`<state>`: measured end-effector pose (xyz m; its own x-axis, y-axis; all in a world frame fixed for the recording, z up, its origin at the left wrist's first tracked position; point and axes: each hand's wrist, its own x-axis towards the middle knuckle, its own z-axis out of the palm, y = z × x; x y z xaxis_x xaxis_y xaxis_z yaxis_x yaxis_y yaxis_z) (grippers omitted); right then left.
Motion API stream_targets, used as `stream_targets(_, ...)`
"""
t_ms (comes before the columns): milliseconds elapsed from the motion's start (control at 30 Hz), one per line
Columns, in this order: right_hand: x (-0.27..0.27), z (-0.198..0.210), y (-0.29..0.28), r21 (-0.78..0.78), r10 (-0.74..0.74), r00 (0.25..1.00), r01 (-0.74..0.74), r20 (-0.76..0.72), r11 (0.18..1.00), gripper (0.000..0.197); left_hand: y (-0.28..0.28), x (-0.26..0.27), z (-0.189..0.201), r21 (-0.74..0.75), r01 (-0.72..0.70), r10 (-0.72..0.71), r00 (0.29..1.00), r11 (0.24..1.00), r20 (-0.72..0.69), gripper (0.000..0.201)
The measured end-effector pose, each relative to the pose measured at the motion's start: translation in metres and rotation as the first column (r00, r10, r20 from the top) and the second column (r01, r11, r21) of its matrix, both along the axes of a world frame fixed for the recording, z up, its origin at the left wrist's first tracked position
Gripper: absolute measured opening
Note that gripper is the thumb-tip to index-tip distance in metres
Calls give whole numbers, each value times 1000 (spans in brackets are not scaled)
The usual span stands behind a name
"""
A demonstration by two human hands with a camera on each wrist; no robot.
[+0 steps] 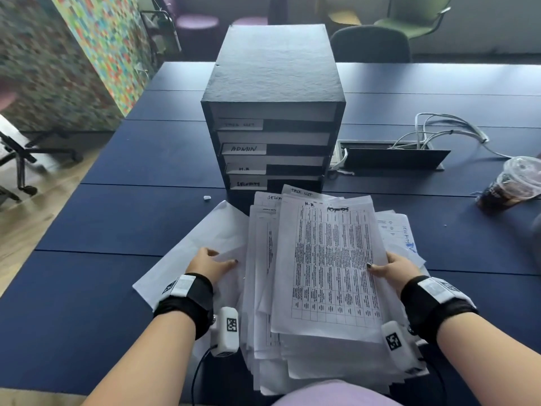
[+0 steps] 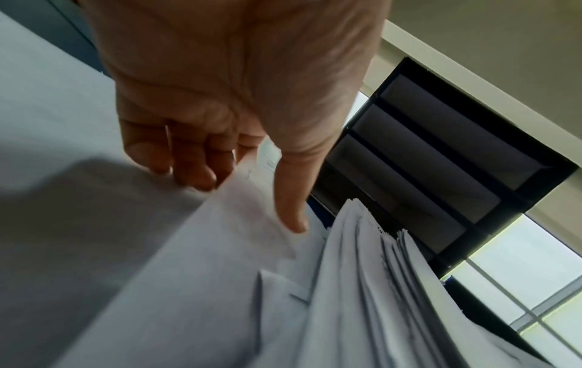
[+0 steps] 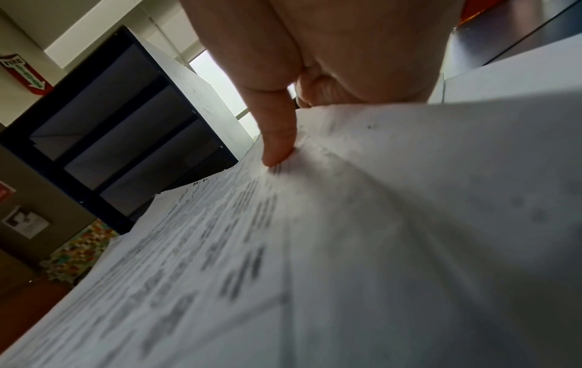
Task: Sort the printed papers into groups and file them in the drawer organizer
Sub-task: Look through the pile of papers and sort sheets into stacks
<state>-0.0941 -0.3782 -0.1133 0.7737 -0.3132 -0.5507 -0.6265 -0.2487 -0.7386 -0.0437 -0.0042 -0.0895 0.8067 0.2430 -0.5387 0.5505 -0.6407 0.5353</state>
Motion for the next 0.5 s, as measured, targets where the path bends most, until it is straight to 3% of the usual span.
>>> stream_targets(233, 1, 0, 0, 13, 8, 1000, -9, 15, 1000, 26, -7, 2, 11, -10, 53, -52, 997, 999, 60, 42)
stream_targets(333, 0, -8, -4, 19, 26, 1000, -26, -1, 999, 24, -16, 3, 31, 84, 163, -177, 963, 983, 201, 11)
stream_targets(500, -3, -7, -6, 27, 12, 1000, -13, 26, 1000, 24, -33, 4, 70, 209, 299, -351, 891, 931, 289, 31)
